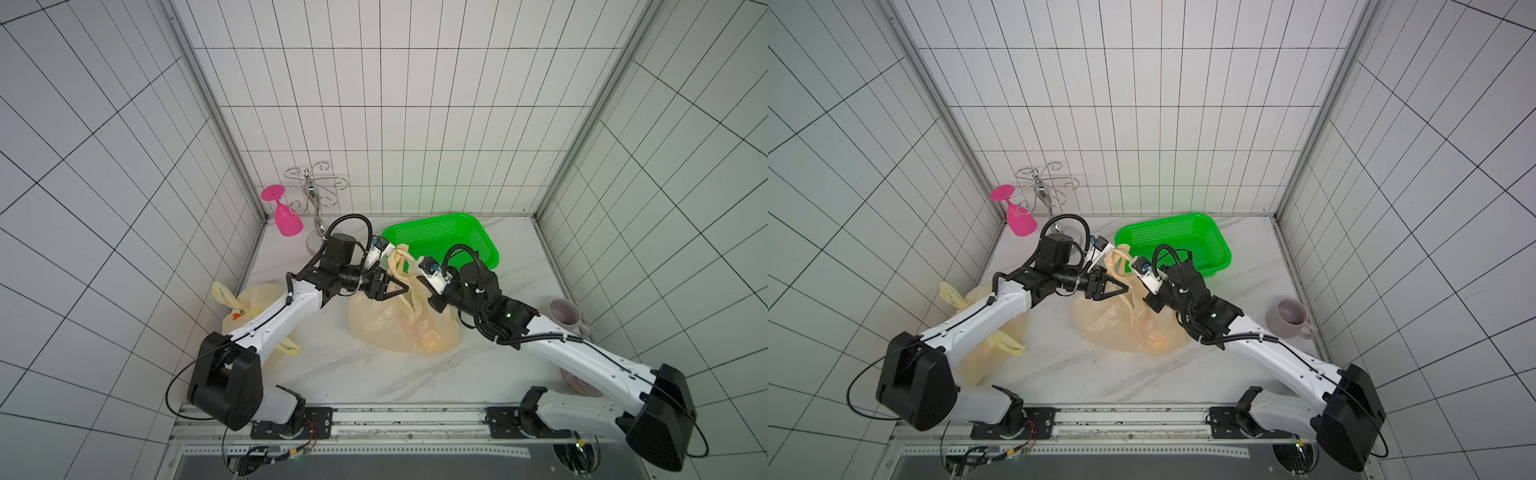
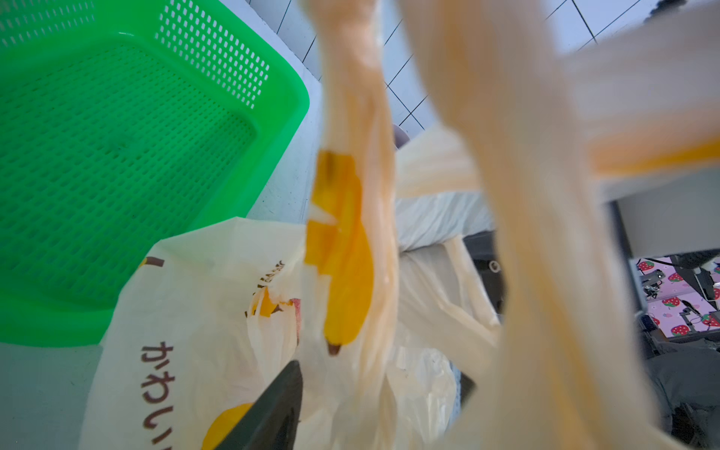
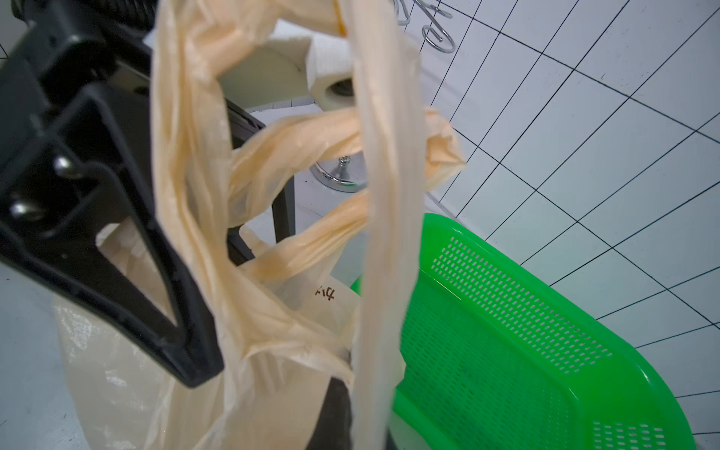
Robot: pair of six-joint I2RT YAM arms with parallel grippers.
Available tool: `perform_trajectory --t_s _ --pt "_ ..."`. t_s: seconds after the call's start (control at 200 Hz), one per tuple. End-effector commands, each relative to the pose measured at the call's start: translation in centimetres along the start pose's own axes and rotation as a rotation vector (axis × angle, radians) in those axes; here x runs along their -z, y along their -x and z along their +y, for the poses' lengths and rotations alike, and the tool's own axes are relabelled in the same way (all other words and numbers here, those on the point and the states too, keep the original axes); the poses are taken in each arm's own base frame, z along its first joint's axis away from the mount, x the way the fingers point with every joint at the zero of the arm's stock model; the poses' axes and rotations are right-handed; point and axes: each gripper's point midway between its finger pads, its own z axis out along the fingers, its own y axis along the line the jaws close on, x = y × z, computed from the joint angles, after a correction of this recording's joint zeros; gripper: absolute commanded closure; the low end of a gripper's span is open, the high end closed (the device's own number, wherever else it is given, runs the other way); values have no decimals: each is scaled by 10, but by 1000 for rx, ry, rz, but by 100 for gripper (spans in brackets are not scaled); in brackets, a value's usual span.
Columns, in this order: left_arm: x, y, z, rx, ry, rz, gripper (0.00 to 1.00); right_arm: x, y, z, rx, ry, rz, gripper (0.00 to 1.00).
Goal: Place the peach into a plastic bag & tie a knot
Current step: Cross the plastic bag at the center of the board.
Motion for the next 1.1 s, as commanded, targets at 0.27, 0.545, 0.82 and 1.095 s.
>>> perform_trajectory --t_s 0.27,0.545,0.82,1.095 --pt "5 7 -20 -131 -58 -50 30 20 63 -13 -38 27 -162 100" --pt "5 18 -26 -112 -82 -64 30 20 54 28 93 142 -156 100" --pt "5 19 -26 -98 -101 -74 26 15 39 63 114 340 -110 100" --pt "-1 13 -39 -138 -183 -49 29 10 44 64 118 364 -94 100"
